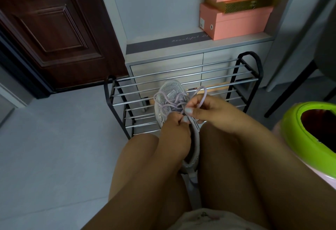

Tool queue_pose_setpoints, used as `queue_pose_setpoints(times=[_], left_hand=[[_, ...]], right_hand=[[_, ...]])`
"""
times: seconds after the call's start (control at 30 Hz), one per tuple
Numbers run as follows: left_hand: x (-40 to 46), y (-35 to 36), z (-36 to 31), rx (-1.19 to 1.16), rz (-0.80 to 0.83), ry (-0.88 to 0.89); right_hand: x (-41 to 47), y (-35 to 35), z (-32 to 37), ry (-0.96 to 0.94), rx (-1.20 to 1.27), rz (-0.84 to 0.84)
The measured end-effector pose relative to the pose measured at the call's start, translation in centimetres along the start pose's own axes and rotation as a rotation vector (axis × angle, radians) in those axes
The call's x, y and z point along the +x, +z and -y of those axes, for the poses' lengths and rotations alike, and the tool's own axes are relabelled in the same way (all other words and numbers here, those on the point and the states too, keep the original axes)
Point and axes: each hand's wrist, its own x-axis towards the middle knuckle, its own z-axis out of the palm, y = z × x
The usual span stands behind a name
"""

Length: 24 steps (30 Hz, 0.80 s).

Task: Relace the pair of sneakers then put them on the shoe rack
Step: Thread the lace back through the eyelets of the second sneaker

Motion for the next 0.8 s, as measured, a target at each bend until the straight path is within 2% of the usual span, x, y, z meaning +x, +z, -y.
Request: queue_pose_setpoints(times=[0.07,0.17,0.33,0.47,0.53,0.6,0.8], left_hand=[[0.2,-0.2,-0.4,-0.087,0.025,-0.103],[0.5,-0.5,-0.7,-0.121,0.038,-0.187],[0.2,-1.0,-0.9,-0.158,0.071,-0.192],[-0.8,-1.7,-1.7,-0.195,0.150,-0.205],[-1.3,-2.6,-1.9,-0.073,0.219,-0.162],[-1.6,-3.3,-2.0,0.230,0.237,-0.049],[-1.2,-2.8,-2.7,0.628,0.072,0.186]], right_hand=[[-0.1,-0.5,-0.5,0.000,-0.002,0.081],[-0.2,-0.7,-0.7,-0.017,-0.166,0.122],[0.0,0.2,-0.6,-0.044,-0.216,0.027],[-0.1,-0.2,-0.7,0.037,-0.176,-0.045],[-0.1,-0.2,-0.6,0.028,-0.146,-0.073],[-0.1,-0.1,-0.4,0.010,-0.113,-0.061],[-0.2,0.1,0.0,-0.006,-0.093,-0.004]])
